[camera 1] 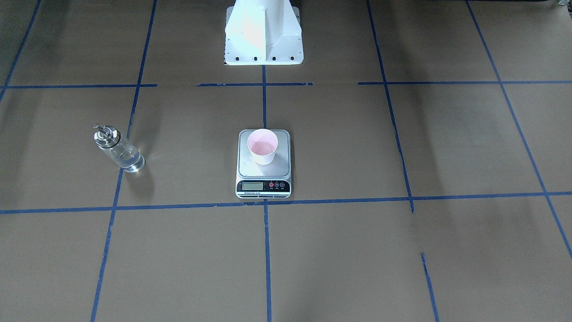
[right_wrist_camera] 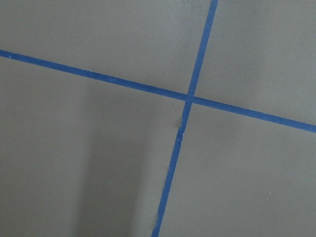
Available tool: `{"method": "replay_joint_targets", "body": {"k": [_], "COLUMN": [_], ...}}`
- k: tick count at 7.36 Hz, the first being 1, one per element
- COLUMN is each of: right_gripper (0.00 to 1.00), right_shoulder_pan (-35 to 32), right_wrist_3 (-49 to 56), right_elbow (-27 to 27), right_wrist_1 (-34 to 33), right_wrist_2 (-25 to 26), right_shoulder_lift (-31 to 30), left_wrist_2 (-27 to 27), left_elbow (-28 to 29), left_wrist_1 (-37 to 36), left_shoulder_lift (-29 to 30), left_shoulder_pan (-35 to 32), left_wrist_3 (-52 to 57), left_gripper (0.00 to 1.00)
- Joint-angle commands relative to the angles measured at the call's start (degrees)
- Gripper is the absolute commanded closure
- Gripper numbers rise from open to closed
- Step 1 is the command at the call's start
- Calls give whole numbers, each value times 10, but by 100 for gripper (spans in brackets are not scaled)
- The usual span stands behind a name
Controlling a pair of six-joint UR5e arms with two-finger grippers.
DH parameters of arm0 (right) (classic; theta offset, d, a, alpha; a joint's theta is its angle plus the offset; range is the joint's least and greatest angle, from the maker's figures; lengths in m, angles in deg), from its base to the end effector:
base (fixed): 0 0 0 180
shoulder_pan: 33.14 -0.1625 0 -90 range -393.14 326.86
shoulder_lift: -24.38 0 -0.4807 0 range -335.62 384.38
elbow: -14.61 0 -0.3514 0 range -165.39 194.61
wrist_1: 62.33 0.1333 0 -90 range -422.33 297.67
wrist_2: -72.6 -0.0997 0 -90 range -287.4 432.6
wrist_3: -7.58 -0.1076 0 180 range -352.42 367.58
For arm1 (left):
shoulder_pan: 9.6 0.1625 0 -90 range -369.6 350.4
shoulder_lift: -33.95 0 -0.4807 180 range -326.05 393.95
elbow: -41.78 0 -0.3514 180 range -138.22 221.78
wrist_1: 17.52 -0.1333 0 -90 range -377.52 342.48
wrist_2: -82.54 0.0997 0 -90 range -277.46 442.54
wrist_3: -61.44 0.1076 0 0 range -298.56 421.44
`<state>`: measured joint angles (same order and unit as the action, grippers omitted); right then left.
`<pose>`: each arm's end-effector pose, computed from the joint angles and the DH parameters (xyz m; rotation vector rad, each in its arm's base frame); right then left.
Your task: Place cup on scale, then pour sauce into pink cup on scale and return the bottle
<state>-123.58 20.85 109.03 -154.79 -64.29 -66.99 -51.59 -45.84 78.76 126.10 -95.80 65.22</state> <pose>0.0581 -0.4394 0.6969 0.1075 -0.8131 -0.2155 -0.0267 -0.4795 0.7106 0.1003 0.7704 0.1662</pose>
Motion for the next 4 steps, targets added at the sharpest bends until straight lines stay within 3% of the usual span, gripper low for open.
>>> {"method": "replay_joint_targets", "body": {"k": [1,4], "right_gripper": [0,0], "right_shoulder_pan": [1,11], "right_wrist_3": [1,1], "right_elbow": [6,4], "right_wrist_1": [-2,-7], "right_wrist_2": [4,5], "right_shoulder_lift": [8,13], "left_wrist_2": [-2,-3], "left_elbow": [-8,8], "left_wrist_1": [-3,-3], "left_shoulder_lift": [-3,8], "left_shoulder_pan": [-54,-61], "left_wrist_3": [8,7], "left_gripper": [0,0]}}
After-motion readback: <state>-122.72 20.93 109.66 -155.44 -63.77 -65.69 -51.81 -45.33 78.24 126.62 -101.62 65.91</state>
